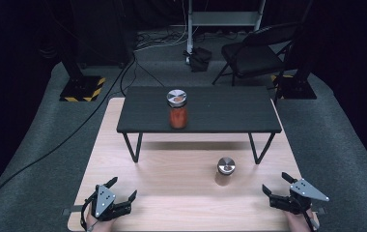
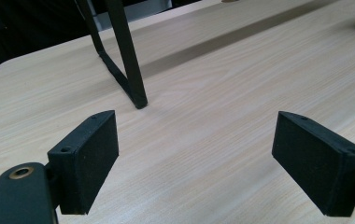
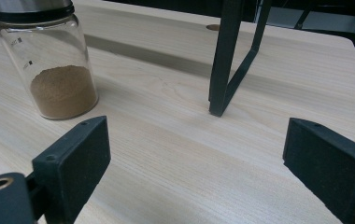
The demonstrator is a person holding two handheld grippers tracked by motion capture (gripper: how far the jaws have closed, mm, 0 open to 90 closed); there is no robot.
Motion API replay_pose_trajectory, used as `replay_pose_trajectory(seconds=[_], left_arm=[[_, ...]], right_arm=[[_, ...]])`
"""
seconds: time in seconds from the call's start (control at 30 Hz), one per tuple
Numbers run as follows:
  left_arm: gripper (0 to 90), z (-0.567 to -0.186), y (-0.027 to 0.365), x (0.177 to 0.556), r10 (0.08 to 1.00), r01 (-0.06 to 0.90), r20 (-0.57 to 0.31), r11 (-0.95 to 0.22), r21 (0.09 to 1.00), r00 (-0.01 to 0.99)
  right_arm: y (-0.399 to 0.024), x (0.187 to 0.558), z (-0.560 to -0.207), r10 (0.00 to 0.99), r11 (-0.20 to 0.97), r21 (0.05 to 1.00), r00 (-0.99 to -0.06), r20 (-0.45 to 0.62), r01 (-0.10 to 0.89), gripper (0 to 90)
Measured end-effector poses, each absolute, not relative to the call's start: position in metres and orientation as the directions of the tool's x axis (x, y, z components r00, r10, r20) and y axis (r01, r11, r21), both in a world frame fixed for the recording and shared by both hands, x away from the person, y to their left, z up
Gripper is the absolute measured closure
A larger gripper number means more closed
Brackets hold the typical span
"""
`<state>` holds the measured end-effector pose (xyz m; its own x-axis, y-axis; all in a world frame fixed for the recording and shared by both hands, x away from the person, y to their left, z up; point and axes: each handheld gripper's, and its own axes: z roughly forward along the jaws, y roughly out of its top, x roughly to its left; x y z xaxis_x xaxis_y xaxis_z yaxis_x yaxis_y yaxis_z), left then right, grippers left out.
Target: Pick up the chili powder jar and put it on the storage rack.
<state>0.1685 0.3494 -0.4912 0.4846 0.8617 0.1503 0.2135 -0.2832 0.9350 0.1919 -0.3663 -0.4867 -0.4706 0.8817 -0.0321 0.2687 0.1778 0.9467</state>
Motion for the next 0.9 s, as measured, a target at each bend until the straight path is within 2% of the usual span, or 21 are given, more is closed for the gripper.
replay_pose_trajectory(seconds=[0.9], left_arm=[[14.2, -0.4902, 0.3499, 0.1691, 0.869, 0.228, 0.138, -0.273, 0.935, 0.476]], right_arm=[[-0.3655, 0.1924, -0.4861, 0.88, 0.183, 0.945, -0.473, -0.035, 0.271, 6.7]])
